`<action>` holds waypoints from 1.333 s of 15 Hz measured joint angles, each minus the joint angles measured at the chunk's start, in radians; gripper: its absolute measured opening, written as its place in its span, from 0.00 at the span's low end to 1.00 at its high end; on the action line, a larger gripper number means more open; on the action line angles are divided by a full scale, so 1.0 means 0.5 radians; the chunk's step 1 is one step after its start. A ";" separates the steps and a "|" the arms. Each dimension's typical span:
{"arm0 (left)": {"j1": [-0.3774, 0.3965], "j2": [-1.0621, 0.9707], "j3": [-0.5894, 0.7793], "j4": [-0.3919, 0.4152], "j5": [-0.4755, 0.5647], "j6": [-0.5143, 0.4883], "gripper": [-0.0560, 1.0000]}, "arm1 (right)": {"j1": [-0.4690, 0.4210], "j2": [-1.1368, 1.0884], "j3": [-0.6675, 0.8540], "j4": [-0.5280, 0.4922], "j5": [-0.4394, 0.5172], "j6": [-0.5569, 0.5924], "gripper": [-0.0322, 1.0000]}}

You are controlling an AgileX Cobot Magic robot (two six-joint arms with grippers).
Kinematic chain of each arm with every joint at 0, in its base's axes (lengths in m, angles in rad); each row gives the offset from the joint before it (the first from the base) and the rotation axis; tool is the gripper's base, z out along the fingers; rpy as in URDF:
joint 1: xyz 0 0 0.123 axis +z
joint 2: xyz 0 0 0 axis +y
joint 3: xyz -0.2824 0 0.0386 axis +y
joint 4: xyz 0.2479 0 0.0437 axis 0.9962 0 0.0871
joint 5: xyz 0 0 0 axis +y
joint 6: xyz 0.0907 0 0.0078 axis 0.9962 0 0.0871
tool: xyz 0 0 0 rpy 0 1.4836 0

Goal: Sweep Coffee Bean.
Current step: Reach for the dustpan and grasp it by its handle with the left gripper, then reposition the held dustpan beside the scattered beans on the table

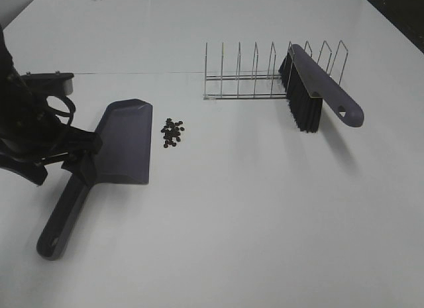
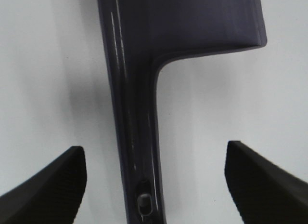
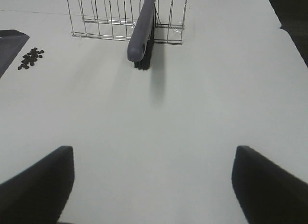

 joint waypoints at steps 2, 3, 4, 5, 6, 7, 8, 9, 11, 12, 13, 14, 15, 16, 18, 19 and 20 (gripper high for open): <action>-0.014 0.088 0.000 0.024 -0.032 -0.060 0.76 | 0.000 0.000 0.000 0.000 0.000 0.000 0.79; -0.016 0.140 0.000 0.048 -0.064 -0.088 0.76 | 0.000 0.000 0.000 0.002 0.000 0.000 0.79; -0.016 0.178 0.000 0.070 -0.090 -0.104 0.76 | 0.000 0.000 0.000 0.002 0.000 0.000 0.79; -0.016 0.210 0.000 0.082 -0.124 -0.110 0.76 | 0.000 0.000 0.000 0.002 0.000 0.000 0.79; -0.016 0.248 0.000 0.088 -0.166 -0.112 0.76 | 0.000 0.000 0.000 0.002 0.000 0.000 0.79; -0.016 0.280 0.000 0.090 -0.212 -0.112 0.76 | 0.000 0.000 0.000 0.002 0.000 0.000 0.79; -0.016 0.314 0.000 0.092 -0.258 -0.112 0.76 | 0.000 0.000 0.000 0.004 0.000 0.000 0.79; -0.016 0.354 -0.010 0.106 -0.330 -0.112 0.76 | 0.000 0.000 0.000 0.004 0.000 0.000 0.79; -0.016 0.370 -0.018 0.112 -0.338 -0.112 0.76 | 0.000 0.000 0.000 0.004 0.000 0.000 0.79; -0.016 0.376 -0.028 0.122 -0.342 -0.112 0.74 | 0.000 0.000 0.000 0.004 0.000 0.000 0.79; -0.016 0.384 -0.028 0.134 -0.342 -0.112 0.68 | 0.000 0.000 0.000 0.004 0.000 0.000 0.79; -0.014 0.386 -0.032 0.144 -0.354 -0.112 0.54 | 0.000 0.000 0.000 0.004 0.000 0.000 0.79; -0.014 0.390 -0.032 0.142 -0.360 -0.110 0.38 | 0.000 0.000 0.000 0.004 0.000 0.000 0.79; -0.014 0.390 -0.034 0.136 -0.362 -0.110 0.39 | 0.000 0.000 0.000 0.004 0.000 0.000 0.79; -0.014 0.390 -0.034 0.134 -0.362 -0.134 0.39 | 0.000 0.000 0.000 0.004 0.000 0.000 0.79; -0.014 0.390 -0.034 0.134 -0.366 -0.164 0.39 | 0.000 0.000 0.000 0.004 0.000 0.000 0.79; -0.014 0.390 -0.034 0.134 -0.366 -0.178 0.39 | 0.000 0.000 0.000 0.004 0.000 0.000 0.79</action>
